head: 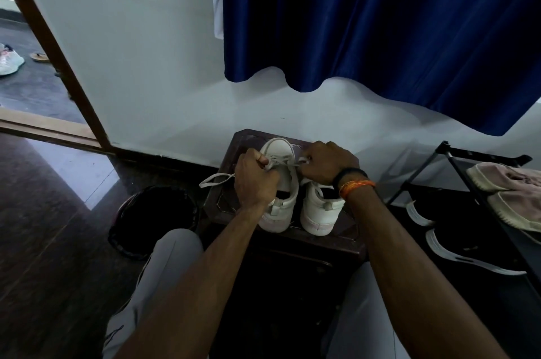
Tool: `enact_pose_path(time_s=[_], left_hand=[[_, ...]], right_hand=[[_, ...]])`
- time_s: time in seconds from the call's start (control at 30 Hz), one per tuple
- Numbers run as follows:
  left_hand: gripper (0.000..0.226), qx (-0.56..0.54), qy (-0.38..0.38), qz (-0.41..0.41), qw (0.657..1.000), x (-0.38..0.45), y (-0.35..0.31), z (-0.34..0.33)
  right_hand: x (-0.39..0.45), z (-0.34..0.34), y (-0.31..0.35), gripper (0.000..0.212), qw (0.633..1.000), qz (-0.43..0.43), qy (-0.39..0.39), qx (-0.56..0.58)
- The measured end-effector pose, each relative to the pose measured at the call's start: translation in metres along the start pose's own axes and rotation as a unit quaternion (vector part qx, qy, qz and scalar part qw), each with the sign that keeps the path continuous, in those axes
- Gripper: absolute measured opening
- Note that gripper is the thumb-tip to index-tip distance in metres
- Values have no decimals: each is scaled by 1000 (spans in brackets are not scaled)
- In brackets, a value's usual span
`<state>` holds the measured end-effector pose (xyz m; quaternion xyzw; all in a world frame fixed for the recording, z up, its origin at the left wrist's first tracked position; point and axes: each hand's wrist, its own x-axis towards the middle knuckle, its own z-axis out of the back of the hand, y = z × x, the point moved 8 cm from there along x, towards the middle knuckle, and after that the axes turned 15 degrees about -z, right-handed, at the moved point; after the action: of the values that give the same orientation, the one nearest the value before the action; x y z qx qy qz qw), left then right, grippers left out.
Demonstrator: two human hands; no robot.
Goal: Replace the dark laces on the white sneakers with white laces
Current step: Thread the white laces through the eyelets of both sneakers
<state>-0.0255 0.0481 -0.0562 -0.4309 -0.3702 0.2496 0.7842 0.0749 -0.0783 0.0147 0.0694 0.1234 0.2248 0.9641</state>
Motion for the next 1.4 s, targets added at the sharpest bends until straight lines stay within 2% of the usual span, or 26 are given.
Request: enact_pose_path(time_s=[0.1,0.23,0.37,0.5,0.63,0.7,0.77,0.83,0.9,1.03,1.23,1.4], left_hand=[[18,-2,1,4,1000,-1,-2,1],[18,-6,1,16,1000,-3,-2,2],[15,-23,3,26,999,-3,-1,1],[19,-45,18,14,999,-2,-1,-1],[28,-6,55,-49,997,1,-16,-1],[35,-6,91,-115,989,7,-40,-4],[48,-66,166,-139,974,13,-67,-12],[60,-131,248,-149,948,17,-94,-20],[56,-180,284,-157,929,22,-113,-21],[36,-234,292,-118,920,31,-118,-17],[24,-187,259,-160,934,43,-112,-6],[22,-207,239,-132,940,49,-104,1]], right_hand=[[-2,-1,-4,25,1000,-12,-11,-5],[2,5,-21,48,993,-55,-25,96],[4,20,-41,26,980,-86,-65,165],[1,47,-54,5,954,-71,-125,265],[-4,60,-54,31,905,-70,-128,399],[-4,60,-49,30,885,-74,-122,444],[-3,58,-41,29,866,-71,-120,480],[-4,57,-31,30,862,-55,-131,487],[-5,58,-24,29,863,-36,-143,483],[-5,63,-20,32,869,-24,-154,469],[-9,62,-12,34,874,2,-151,461],[-9,65,-8,33,891,14,-187,414]])
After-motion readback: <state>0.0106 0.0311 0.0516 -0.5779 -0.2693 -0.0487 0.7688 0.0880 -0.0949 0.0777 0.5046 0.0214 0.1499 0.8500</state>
